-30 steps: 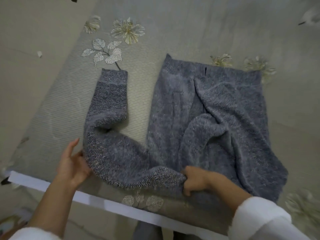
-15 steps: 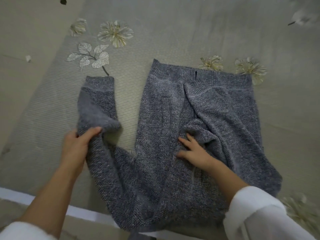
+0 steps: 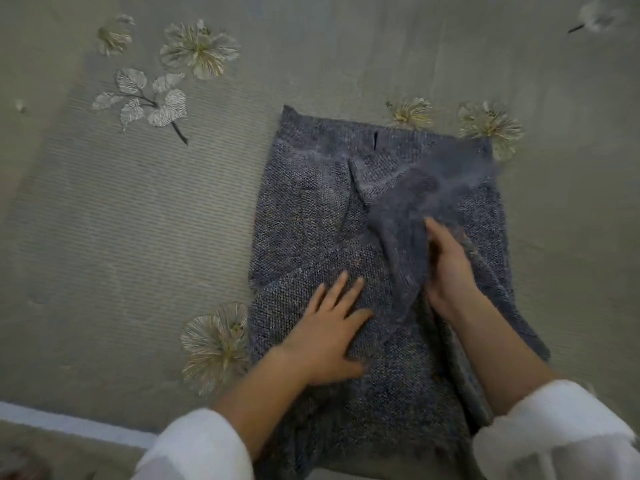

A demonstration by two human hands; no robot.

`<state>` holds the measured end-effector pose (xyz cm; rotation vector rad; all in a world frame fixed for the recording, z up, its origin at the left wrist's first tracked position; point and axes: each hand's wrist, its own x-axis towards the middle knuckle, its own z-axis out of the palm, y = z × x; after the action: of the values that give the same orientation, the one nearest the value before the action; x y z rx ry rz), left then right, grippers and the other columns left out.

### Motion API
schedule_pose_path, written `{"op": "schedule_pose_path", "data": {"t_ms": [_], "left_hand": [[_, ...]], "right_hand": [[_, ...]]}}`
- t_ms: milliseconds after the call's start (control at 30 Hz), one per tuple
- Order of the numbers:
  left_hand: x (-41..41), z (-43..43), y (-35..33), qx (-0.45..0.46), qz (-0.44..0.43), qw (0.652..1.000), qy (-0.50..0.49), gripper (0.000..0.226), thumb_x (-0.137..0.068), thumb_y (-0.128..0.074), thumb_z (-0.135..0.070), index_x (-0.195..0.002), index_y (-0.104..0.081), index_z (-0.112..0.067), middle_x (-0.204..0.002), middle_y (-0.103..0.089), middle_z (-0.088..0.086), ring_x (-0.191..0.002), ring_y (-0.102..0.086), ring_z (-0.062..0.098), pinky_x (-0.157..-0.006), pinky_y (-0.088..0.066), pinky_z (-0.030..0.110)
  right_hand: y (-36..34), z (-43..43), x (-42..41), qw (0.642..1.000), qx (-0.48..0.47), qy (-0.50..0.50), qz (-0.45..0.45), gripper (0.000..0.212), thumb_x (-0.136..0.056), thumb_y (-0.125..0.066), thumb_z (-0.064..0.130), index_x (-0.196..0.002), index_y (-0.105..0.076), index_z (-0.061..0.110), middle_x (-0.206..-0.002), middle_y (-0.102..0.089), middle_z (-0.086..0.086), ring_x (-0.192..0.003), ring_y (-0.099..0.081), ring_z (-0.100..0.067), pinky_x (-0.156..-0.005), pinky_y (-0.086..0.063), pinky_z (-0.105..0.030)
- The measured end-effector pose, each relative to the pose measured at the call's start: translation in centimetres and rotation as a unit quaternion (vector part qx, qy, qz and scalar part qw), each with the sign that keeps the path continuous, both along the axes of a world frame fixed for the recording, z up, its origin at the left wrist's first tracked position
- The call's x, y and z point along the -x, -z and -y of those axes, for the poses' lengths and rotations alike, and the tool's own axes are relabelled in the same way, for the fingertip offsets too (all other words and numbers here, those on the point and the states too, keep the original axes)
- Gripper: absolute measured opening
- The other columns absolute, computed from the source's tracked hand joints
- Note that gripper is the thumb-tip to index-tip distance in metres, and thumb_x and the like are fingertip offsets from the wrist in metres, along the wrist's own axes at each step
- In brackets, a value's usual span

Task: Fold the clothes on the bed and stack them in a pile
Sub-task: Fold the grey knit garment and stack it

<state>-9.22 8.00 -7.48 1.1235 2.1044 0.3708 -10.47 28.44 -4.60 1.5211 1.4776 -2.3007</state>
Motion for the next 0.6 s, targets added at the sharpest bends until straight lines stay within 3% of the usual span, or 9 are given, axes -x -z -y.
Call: {"op": "schedule_pose_path", "data": {"t_ms": [100,167,200,267,333,400,500,567,600], "left_hand": [[-1.2,3.7,1.4,0.003,-0.014,0.997,-0.080,0.077,-0.087,-0.032,-0.069,-0.151,-0.002,-0.038,-0.154,0.033,-0.008,-0.135,0.040,0.009,-0.117,0.014,0.044],[-1.3,5.7,1.7,0.009,-0.055,0.983,-0.177,0.071,-0.088,-0.015,-0.070,-0.150,0.005,-0.041,-0.152,0.034,-0.010,-0.137,0.036,0.008,-0.118,0.010,0.042],[-1.1,6.5,1.7,0.018,-0.066,0.972,-0.223,0.070,-0.089,-0.013,-0.071,-0.148,0.011,-0.042,-0.151,0.036,-0.011,-0.137,0.036,0.008,-0.117,0.011,0.040],[-0.1,7.6,1.9,0.030,-0.062,0.957,-0.283,0.072,-0.086,-0.017,-0.072,-0.143,0.020,-0.047,-0.153,0.034,-0.008,-0.139,0.034,0.010,-0.116,0.009,0.039],[0.9,8.0,1.9,0.029,-0.052,0.954,-0.295,0.079,-0.083,-0.027,-0.072,-0.139,0.024,-0.050,-0.157,0.023,-0.004,-0.143,0.024,0.013,-0.117,0.004,0.043],[1.1,7.8,1.8,0.027,-0.059,0.958,-0.281,0.086,-0.084,-0.040,-0.069,-0.139,0.024,-0.053,-0.157,0.023,-0.004,-0.142,0.026,0.013,-0.115,0.005,0.044],[0.0,6.9,1.7,0.034,-0.099,0.961,-0.255,0.094,-0.083,-0.051,-0.061,-0.143,0.021,-0.050,-0.150,0.039,-0.007,-0.137,0.037,0.015,-0.110,0.012,0.044],[-1.1,6.2,1.6,0.029,-0.120,0.963,-0.238,0.093,-0.084,-0.054,-0.054,-0.147,0.015,-0.046,-0.152,0.036,-0.003,-0.141,0.032,0.020,-0.110,0.011,0.046],[-1.8,5.8,1.6,0.019,-0.124,0.966,-0.226,0.090,-0.085,-0.053,-0.051,-0.149,0.010,-0.043,-0.155,0.030,-0.001,-0.143,0.027,0.021,-0.111,0.009,0.048]], "right_hand": [[0.0,0.5,1.0,0.998,-0.043,-0.040,0.025,0.075,-0.067,-0.072,0.062,-0.123,-0.061,0.014,-0.113,-0.070,-0.004,-0.105,-0.066,-0.025,-0.096,-0.049,-0.043],[0.1,0.9,2.0,0.993,-0.076,-0.034,0.087,0.087,-0.062,-0.078,0.058,-0.128,-0.053,0.007,-0.116,-0.067,-0.008,-0.103,-0.065,-0.030,-0.094,-0.050,-0.046],[0.4,0.9,2.5,0.989,-0.095,-0.023,0.108,0.081,-0.070,-0.077,0.048,-0.132,-0.048,0.005,-0.118,-0.064,-0.009,-0.104,-0.063,-0.031,-0.093,-0.050,-0.046],[0.6,0.6,3.7,0.987,-0.128,0.004,0.098,0.056,-0.086,-0.066,0.027,-0.134,-0.045,0.009,-0.119,-0.061,-0.007,-0.107,-0.061,-0.030,-0.092,-0.051,-0.043],[-0.6,-0.1,5.2,0.990,-0.133,0.035,0.040,0.044,-0.089,-0.061,0.018,-0.132,-0.050,0.015,-0.118,-0.063,-0.004,-0.106,-0.062,-0.027,-0.093,-0.051,-0.045],[-2.1,-1.5,6.5,0.991,-0.104,0.065,-0.045,0.044,-0.086,-0.061,0.014,-0.130,-0.053,0.013,-0.116,-0.067,-0.008,-0.102,-0.066,-0.028,-0.091,-0.053,-0.049],[-3.0,-3.9,7.5,0.986,-0.068,0.079,-0.132,0.053,-0.083,-0.061,0.010,-0.134,-0.049,0.007,-0.118,-0.066,-0.016,-0.103,-0.066,-0.033,-0.086,-0.055,-0.051],[-2.3,-4.6,7.4,0.986,-0.117,0.074,-0.098,0.061,-0.083,-0.059,0.005,-0.141,-0.040,0.012,-0.125,-0.062,-0.016,-0.107,-0.064,-0.032,-0.087,-0.055,-0.050],[-1.5,-4.8,6.9,0.984,-0.164,0.058,-0.039,0.067,-0.084,-0.059,0.005,-0.146,-0.033,0.015,-0.132,-0.057,-0.014,-0.113,-0.061,-0.031,-0.092,-0.052,-0.049]]}}
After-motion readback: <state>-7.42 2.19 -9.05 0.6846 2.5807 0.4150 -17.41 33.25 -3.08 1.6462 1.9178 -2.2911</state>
